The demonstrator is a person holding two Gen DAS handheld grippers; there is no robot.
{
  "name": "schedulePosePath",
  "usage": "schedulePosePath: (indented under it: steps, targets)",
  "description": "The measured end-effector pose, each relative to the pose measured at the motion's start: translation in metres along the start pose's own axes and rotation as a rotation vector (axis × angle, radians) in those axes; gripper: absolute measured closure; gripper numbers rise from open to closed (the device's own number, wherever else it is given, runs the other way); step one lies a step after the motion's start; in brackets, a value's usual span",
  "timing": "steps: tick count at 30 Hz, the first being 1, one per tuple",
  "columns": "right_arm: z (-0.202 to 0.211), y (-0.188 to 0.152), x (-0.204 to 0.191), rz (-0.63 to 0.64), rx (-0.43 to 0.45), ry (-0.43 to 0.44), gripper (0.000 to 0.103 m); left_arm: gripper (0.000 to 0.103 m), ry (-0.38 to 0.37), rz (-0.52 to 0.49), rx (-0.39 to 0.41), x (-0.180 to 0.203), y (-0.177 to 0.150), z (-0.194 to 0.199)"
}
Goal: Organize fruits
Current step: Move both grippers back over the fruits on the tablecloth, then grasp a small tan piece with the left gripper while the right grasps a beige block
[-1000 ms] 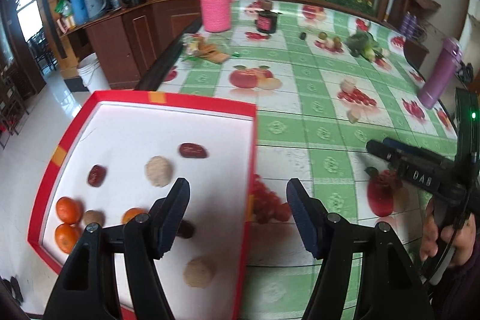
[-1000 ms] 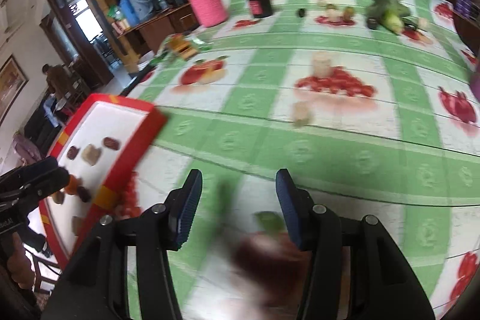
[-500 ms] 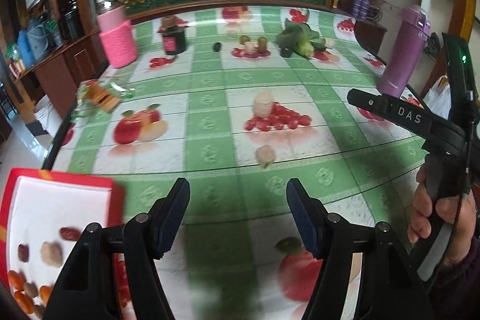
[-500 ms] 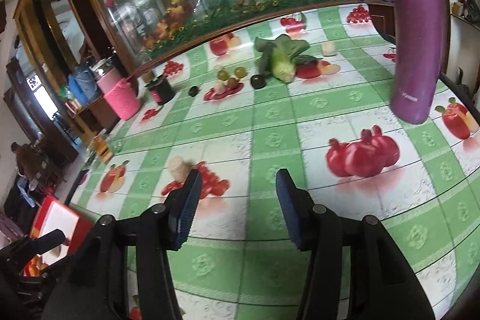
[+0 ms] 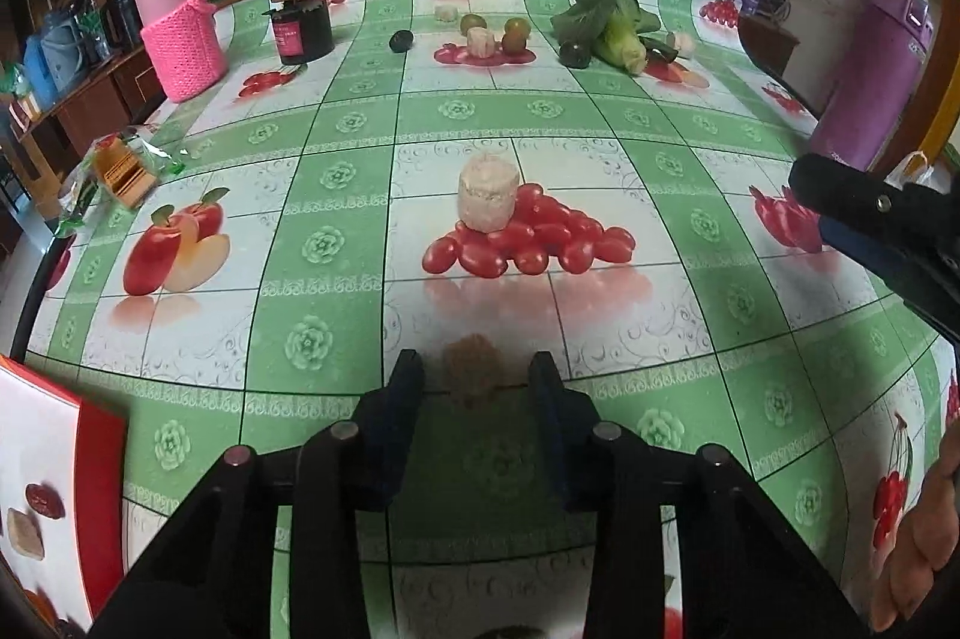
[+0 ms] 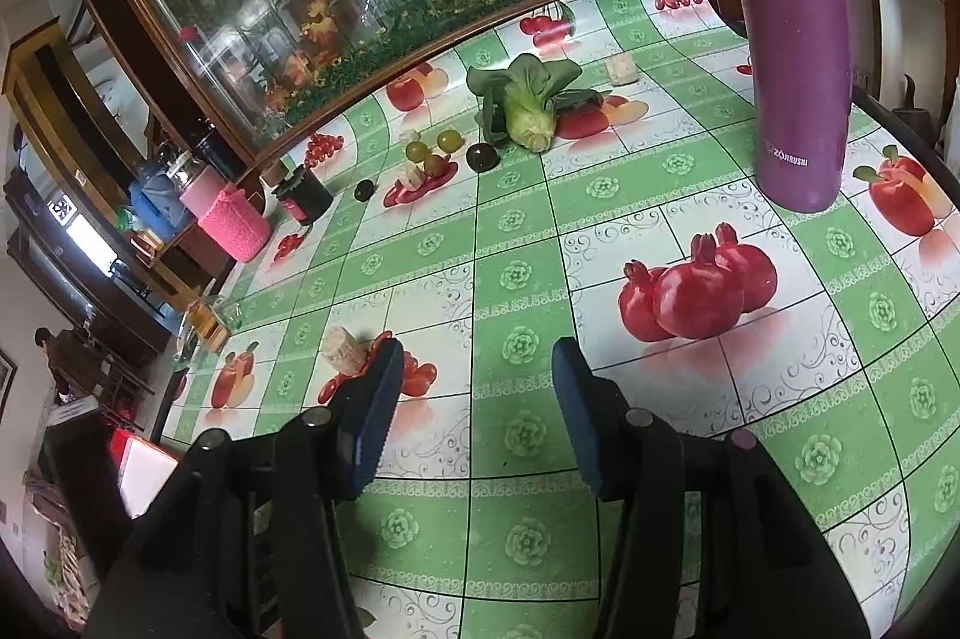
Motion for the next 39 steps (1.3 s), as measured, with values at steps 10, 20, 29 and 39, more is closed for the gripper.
schedulePosePath:
  steps: [10, 20, 29, 39]
  targets:
    - [-0.015, -0.004, -0.009, 0.034, -0.047, 0.024, 0.049, 0.084, -0.013, 0.022, 0.063, -0.012, -0.001, 0.026]
    - [-0.062, -0.013, -0.081, 0.191, -0.107, 0.083, 0.037, 0.084, 0.011, 0.056, 0.201, -0.043, -0.015, 0.100]
    - [-0.110, -0.031, -0.113, 0.284, -0.142, -0.113, 0.037, 0.084, 0.029, 0.056, 0.223, -0.059, -0.023, 0.109]
    - [-0.107, -0.029, -0.108, 0.246, -0.156, -0.097, 0.076, 0.084, 0.067, 0.070, 0.227, -0.077, -0.038, 0.125]
Point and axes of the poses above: each gripper's, at about its wrist camera, not at the fingertips, and z roughly against the way its jaws point, x to its right, y to its top, the point moved 1 cm from there along -z, roughly the way its jaws point, and after that the axes turned 4 degrees about x, right-handed, at the moved point
